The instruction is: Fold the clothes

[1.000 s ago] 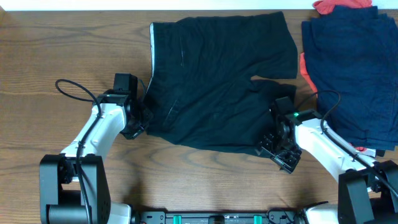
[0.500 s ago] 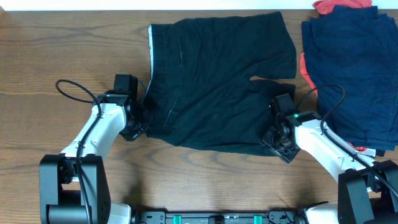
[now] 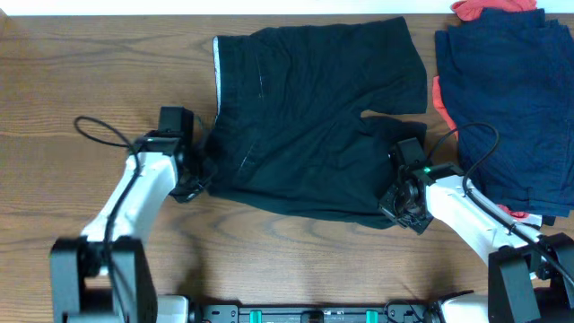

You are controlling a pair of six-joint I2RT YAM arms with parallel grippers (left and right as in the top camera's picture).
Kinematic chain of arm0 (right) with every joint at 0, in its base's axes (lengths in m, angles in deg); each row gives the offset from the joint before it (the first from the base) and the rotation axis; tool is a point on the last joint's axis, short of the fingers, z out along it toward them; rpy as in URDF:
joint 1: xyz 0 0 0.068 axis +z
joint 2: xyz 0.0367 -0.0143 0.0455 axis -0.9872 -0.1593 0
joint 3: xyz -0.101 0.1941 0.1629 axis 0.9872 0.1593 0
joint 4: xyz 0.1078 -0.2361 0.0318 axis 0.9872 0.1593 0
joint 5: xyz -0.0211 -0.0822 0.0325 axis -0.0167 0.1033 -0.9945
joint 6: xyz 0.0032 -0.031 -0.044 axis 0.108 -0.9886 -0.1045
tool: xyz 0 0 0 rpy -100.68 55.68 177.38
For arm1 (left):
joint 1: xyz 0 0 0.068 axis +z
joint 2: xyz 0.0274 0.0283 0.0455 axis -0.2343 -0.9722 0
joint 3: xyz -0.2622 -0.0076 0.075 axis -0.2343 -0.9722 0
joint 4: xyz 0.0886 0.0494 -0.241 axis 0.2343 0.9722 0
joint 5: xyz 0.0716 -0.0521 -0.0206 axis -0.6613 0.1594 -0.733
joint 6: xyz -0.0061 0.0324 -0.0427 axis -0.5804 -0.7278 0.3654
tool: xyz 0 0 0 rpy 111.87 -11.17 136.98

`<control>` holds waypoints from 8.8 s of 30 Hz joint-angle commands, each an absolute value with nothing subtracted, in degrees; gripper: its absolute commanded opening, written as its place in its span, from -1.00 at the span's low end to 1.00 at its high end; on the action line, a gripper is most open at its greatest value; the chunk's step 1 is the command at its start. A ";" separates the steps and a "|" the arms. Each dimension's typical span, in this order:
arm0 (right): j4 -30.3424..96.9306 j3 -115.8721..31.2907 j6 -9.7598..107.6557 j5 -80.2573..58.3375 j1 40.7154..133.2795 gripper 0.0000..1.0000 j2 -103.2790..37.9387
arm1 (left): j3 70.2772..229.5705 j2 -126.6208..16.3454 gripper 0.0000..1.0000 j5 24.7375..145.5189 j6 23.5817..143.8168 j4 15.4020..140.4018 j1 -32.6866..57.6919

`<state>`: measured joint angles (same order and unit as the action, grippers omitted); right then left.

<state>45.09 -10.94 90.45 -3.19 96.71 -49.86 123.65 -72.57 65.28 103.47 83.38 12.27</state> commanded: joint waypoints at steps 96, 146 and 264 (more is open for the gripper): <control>19.10 -63.87 31.33 -7.15 89.89 0.99 -81.58 | 124.61 -71.89 0.96 57.92 93.68 62.09 17.39; 60.47 -64.66 41.84 -12.61 94.88 -0.77 -92.57 | 130.27 -70.67 0.96 60.56 82.90 82.22 19.20; 31.51 -46.91 31.81 -14.77 94.29 -0.36 -79.24 | 128.81 -93.46 0.58 75.40 76.06 68.58 23.44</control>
<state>31.62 -47.39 31.59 -14.56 94.22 -78.76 130.23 -88.50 71.53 76.80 68.51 23.31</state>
